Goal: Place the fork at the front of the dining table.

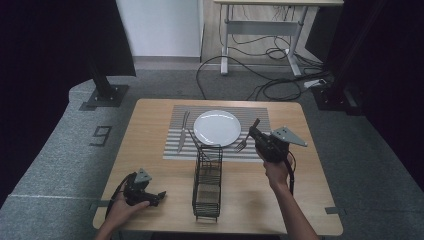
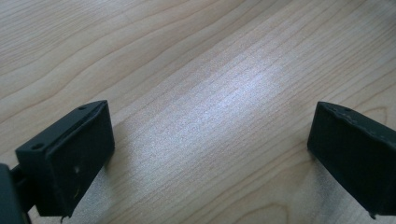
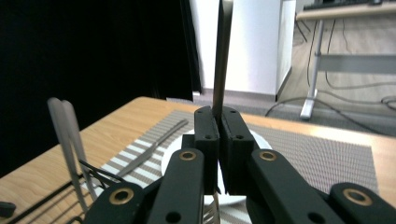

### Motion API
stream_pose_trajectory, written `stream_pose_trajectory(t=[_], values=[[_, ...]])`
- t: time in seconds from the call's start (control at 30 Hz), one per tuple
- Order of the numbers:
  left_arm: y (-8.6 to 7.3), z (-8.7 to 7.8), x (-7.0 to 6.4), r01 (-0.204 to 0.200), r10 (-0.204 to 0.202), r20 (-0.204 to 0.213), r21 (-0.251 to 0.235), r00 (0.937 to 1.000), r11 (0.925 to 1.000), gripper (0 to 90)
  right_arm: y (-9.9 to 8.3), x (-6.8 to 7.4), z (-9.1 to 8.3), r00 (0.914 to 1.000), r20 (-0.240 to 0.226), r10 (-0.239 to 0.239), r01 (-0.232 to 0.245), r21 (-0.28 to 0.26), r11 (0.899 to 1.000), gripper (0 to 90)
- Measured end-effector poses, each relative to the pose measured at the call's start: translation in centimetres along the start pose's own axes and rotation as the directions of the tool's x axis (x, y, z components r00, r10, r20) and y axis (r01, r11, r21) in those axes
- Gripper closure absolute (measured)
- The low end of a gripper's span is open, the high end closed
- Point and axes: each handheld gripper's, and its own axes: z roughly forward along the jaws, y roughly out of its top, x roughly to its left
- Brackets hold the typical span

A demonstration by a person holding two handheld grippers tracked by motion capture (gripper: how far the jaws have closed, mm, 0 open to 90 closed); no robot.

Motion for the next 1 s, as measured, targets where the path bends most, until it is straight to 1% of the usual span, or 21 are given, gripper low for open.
stream_pose_trajectory(t=[0.13,0.17,0.23,0.27,0.3,0.33,0.43,0.57,0.63,0.73,0.8,0.9,1.0], values=[[0.0,0.0,0.0,-0.002,0.002,0.000,0.002,1.0000,1.0000,0.3,-1.1,-0.9,1.1,0.9995,0.005,0.032,-0.032,0.034,0.999,86.1],[0.0,0.0,0.0,-0.002,0.002,0.000,0.003,1.0000,1.0000,0.4,-1.5,-1.3,1.5,0.9986,0.009,0.052,-0.052,0.043,0.998,86.1],[0.0,0.0,0.0,-0.002,0.002,0.000,0.002,1.0000,1.0000,0.3,-2.0,-1.8,1.9,0.9973,0.017,0.071,-0.072,0.055,0.996,86.1],[0.0,0.0,0.0,-0.002,0.002,0.000,0.002,1.0000,1.0000,0.3,-2.5,-2.3,2.2,0.9959,0.029,0.086,-0.087,0.065,0.994,86.1],[0.0,0.0,0.0,-0.002,0.002,0.000,0.002,1.0000,1.0000,0.3,-2.5,-2.3,2.2,0.9959,0.029,0.086,-0.087,0.065,0.994,86.1],[0.0,0.0,0.0,-0.002,0.002,0.000,0.002,1.0000,1.0000,0.3,-3.0,-2.8,2.6,0.9946,0.042,0.095,-0.098,0.074,0.992,86.1],[0.0,0.0,0.0,-0.002,0.002,0.000,0.002,1.0000,1.0000,0.3,-3.3,-3.1,2.8,0.9939,0.051,0.098,-0.102,0.082,0.991,86.1],[0.0,0.0,0.0,-0.001,0.001,0.000,0.002,1.0000,1.0000,0.3,-3.9,-3.6,3.3,0.9935,0.068,0.092,-0.098,0.102,0.990,86.1],[0.0,0.0,0.0,-0.001,0.001,0.000,0.002,1.0000,1.0000,0.3,-4.1,-3.9,3.8,0.9939,0.080,0.075,-0.084,0.111,0.990,86.1],[0.0,0.0,0.0,-0.002,0.002,0.001,0.003,1.0000,1.0000,0.3,-4.5,-4.5,4.5,0.9926,0.090,0.081,-0.092,0.128,0.987,86.1],[0.0,0.0,0.0,-0.002,0.002,0.000,0.003,1.0000,1.0000,0.4,-4.8,-4.7,5.0,0.9915,0.092,0.093,-0.105,0.136,0.985,86.1],[0.0,0.0,0.0,-0.001,0.001,0.000,0.002,1.0000,1.0000,0.4,-5.2,-5.0,5.6,0.9884,0.089,0.123,-0.134,0.137,0.981,86.1],[0.0,0.0,0.0,-0.001,0.001,0.000,0.002,1.0000,1.0000,0.3,-5.4,-5.2,5.9,0.9850,0.093,0.145,-0.156,0.123,0.980,86.1]])
